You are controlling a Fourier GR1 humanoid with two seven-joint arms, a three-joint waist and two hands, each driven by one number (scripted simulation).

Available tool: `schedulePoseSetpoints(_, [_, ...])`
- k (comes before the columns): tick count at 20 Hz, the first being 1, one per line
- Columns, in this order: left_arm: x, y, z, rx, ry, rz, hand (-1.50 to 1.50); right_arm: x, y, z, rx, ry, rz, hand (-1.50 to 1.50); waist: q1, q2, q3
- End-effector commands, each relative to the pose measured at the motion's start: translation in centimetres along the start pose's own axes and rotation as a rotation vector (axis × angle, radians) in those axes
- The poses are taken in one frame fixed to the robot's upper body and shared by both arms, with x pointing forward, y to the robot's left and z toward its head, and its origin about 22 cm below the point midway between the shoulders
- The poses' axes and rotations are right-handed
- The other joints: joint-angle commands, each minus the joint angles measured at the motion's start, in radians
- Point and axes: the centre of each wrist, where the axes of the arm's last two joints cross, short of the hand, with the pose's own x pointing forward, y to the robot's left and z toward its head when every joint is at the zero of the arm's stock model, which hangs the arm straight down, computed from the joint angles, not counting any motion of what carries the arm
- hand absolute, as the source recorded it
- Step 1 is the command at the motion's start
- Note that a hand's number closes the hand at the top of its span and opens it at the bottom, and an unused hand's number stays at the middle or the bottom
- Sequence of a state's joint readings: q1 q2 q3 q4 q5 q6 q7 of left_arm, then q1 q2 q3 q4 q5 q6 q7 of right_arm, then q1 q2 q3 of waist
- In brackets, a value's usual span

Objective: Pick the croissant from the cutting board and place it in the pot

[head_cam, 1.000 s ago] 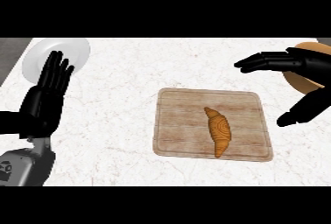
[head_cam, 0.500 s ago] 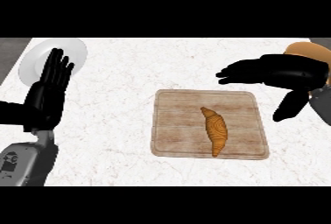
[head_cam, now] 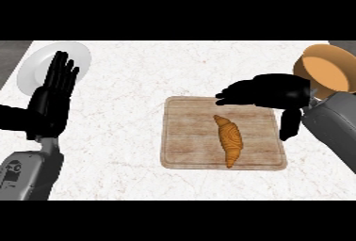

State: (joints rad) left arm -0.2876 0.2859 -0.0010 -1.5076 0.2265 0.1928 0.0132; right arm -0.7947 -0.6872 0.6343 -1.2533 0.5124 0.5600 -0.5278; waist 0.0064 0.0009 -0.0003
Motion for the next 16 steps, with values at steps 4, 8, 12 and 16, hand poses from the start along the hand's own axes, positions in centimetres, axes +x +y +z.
schedulePoseSetpoints(4, [-0.4, -1.4, 0.5, -0.013, -0.01, 0.012, 0.0, -1.3, 2.6, -0.8, 0.083, -0.012, -0.02, -1.5, 0.0, 0.0, 0.0])
schedulePoseSetpoints(8, [-1.1, 1.5, 0.6, 0.009, 0.0, 0.008, 0.0, 0.9, 3.1, -2.4, 0.044, -0.075, -0.012, -1.5, -0.006, -0.002, 0.0])
schedulePoseSetpoints(12, [0.7, -0.7, -0.9, 0.015, -0.01, 0.005, 0.0, 1.1, 5.6, -4.2, 0.012, -0.105, -0.014, -1.5, -0.005, -0.001, 0.0])
schedulePoseSetpoints(16, [0.3, 0.1, 0.6, 0.008, -0.004, 0.01, 0.0, 0.3, 3.5, -4.5, 0.04, -0.039, 0.012, -1.5, 0.0, -0.001, 0.0])
